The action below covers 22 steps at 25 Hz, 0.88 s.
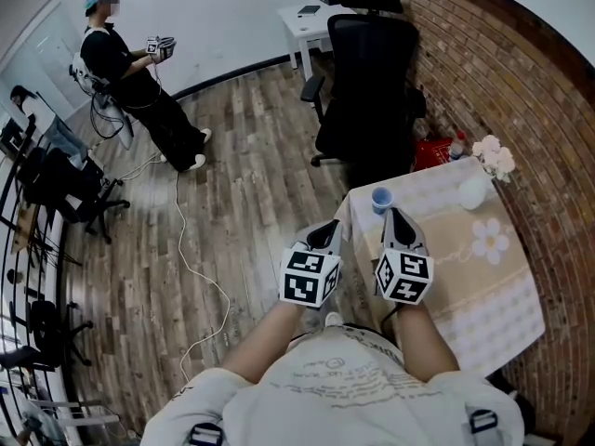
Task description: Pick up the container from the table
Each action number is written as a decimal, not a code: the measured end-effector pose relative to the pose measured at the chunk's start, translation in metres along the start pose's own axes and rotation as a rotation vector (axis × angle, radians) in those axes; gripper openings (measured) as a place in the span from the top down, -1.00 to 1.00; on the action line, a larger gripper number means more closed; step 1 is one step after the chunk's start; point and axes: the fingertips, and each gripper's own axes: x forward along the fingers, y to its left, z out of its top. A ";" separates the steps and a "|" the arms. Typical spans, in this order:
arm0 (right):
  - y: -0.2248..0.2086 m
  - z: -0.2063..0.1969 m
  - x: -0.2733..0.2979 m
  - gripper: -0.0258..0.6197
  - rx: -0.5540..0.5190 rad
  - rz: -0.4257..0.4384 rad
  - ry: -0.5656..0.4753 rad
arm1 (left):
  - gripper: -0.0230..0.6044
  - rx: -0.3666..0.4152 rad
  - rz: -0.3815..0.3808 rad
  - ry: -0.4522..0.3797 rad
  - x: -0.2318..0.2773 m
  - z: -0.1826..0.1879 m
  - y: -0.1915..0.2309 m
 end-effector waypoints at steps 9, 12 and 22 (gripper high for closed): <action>-0.017 0.001 0.049 0.92 -0.005 -0.017 0.036 | 0.92 -0.024 -0.042 0.032 0.050 0.015 0.021; -0.023 -0.007 0.057 0.92 -0.011 -0.025 0.052 | 0.92 -0.020 -0.066 0.044 0.065 0.015 0.023; -0.042 -0.019 0.088 0.92 -0.004 -0.094 0.084 | 0.92 -0.003 -0.157 0.083 0.122 0.031 0.043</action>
